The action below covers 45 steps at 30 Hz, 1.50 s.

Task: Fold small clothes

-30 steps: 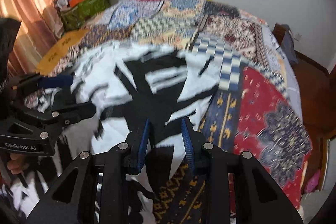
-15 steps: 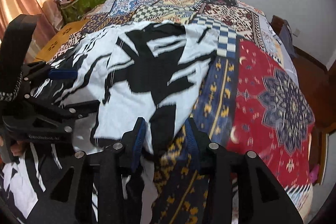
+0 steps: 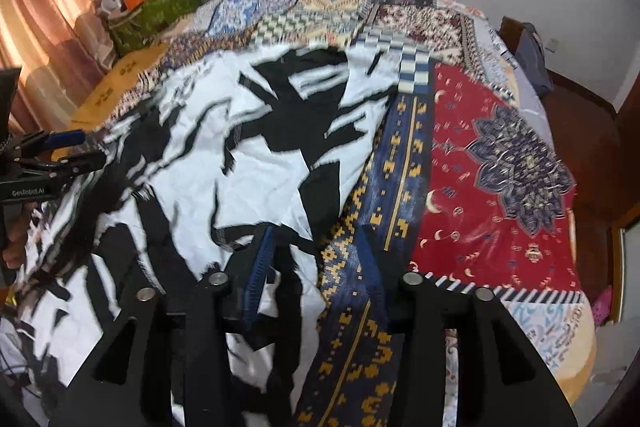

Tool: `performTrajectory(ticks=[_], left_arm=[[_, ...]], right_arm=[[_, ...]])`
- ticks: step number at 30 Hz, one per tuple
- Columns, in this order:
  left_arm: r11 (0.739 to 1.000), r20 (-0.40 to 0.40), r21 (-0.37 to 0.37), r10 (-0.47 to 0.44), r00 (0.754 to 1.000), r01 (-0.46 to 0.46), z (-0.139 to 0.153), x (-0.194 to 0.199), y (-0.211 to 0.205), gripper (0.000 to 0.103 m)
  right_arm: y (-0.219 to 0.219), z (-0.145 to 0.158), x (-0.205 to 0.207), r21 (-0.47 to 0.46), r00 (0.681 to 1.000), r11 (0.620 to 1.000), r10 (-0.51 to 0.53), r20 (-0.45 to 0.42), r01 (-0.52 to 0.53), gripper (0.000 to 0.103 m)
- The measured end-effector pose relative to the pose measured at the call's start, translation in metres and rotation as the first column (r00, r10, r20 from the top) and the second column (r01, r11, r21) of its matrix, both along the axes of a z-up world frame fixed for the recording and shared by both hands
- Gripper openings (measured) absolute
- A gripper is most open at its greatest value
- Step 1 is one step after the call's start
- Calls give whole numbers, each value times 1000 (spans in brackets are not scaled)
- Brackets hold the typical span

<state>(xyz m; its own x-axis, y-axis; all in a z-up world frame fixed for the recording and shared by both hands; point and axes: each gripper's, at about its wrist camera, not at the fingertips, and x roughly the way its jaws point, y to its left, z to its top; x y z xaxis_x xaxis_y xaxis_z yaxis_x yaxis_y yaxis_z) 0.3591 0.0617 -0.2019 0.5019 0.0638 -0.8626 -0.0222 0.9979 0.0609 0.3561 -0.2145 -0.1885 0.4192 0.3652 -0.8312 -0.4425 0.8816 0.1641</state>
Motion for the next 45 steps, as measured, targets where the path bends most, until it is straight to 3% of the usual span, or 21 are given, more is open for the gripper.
performTrajectory(ticks=[8, 12, 18, 20, 22, 26, 28, 30, 31, 36, 41, 45], left_arm=[[983, -16, 23, 185, 983, -184, 3, -59, 103, 85], [970, -76, 6, 242, 967, -242, -18, -94, 138, 85], [958, -156, -42, 274, 949, -283, -51, -135, 154, 85], [958, -170, -57, 267, 949, -280, -57, -144, 156, 79], [957, -207, -88, 254, 945, -276, -70, -148, 155, 61], [942, -210, -177, 247, 946, -285, -75, -146, 151, 36], [943, -214, -197, 224, 951, -267, -74, -143, 144, 11], [952, -213, -177, 210, 954, -249, -72, -139, 137, 8], [961, -200, -157, 197, 960, -230, -68, -136, 131, 8], [976, -105, -126, 164, 981, -177, -38, -122, 114, 7], [977, -22, -128, 169, 985, -170, -6, -95, 114, 7], [976, -25, -122, 180, 983, -182, -6, -67, 116, 8]], right_arm=[[-11, 21, -31, 5, 1000, 1000, -18, 12, 18, 48], [-18, 15, -52, 1, 999, 1000, -28, -37, 28, 48], [-14, -1, -79, -9, 995, 1000, -15, -99, 14, 48], [-15, -9, -87, 9, 991, 1000, -16, -131, 17, 48], [-14, -18, -93, 30, 985, 999, -13, -170, 18, 48], [-13, -28, -100, 51, 983, 998, -28, -180, 38, 46], [-12, -28, -100, 67, 982, 997, -30, -184, 43, 29], [-7, -26, -99, 50, 986, 998, -22, -166, 31, 11], [-5, -25, -98, 50, 987, 999, -13, -162, 21, 8], [-1, -7, -82, 56, 996, 998, -16, -88, 21, 6], [-9, 12, -51, 62, 998, 996, -67, -17, 68, 5], [-10, 10, -29, 36, 995, 995, -95, -1, 95, 7]])
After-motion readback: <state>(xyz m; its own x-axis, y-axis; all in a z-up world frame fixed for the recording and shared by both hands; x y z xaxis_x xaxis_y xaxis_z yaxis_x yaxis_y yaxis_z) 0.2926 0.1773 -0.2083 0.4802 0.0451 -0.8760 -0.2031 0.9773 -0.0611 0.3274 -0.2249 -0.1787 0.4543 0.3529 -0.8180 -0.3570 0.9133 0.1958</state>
